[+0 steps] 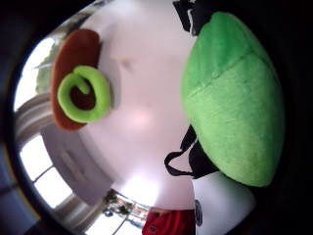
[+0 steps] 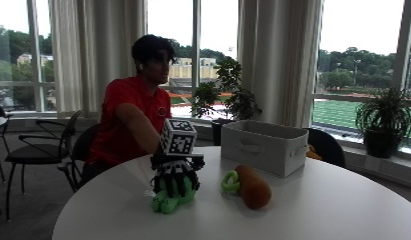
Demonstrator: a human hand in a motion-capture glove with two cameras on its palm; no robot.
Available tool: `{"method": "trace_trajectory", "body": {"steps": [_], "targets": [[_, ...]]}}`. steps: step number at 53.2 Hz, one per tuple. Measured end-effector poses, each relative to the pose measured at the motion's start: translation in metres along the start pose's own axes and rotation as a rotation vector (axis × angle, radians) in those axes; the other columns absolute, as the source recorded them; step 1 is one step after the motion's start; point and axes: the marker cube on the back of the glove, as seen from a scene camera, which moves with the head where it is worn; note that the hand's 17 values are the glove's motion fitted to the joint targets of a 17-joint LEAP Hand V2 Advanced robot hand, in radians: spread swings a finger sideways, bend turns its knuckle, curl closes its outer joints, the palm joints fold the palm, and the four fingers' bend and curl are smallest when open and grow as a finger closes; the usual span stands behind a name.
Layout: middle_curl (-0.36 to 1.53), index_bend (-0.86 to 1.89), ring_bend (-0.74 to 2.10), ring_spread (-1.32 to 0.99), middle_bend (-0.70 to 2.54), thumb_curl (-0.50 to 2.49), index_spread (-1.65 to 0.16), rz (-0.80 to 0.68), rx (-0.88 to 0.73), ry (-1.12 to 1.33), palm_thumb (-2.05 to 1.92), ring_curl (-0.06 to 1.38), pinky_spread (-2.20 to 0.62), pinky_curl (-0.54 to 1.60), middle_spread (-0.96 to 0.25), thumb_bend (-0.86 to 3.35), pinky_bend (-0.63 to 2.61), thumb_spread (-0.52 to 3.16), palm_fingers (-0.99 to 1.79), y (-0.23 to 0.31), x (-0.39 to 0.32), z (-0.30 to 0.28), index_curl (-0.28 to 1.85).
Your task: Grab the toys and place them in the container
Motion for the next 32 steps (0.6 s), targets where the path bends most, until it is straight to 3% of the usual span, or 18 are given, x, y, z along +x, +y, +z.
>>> {"method": "trace_trajectory", "body": {"steps": [16, 32], "targets": [[0.40, 0.19, 0.63, -0.34, 0.44, 0.56, -0.43, 0.004, 0.125, -0.118, 0.60, 0.40, -0.23, 0.28, -0.36, 0.15, 1.14, 1.25, 0.63, -0.002, 0.013, -0.001, 0.34], [0.50, 0.34, 0.62, -0.45, 0.53, 0.73, -0.45, -0.031, 0.201, -0.064, 0.73, 0.41, -0.29, 0.28, -0.44, 0.14, 1.03, 0.96, 0.79, 0.035, 0.007, -0.025, 0.48]]}}
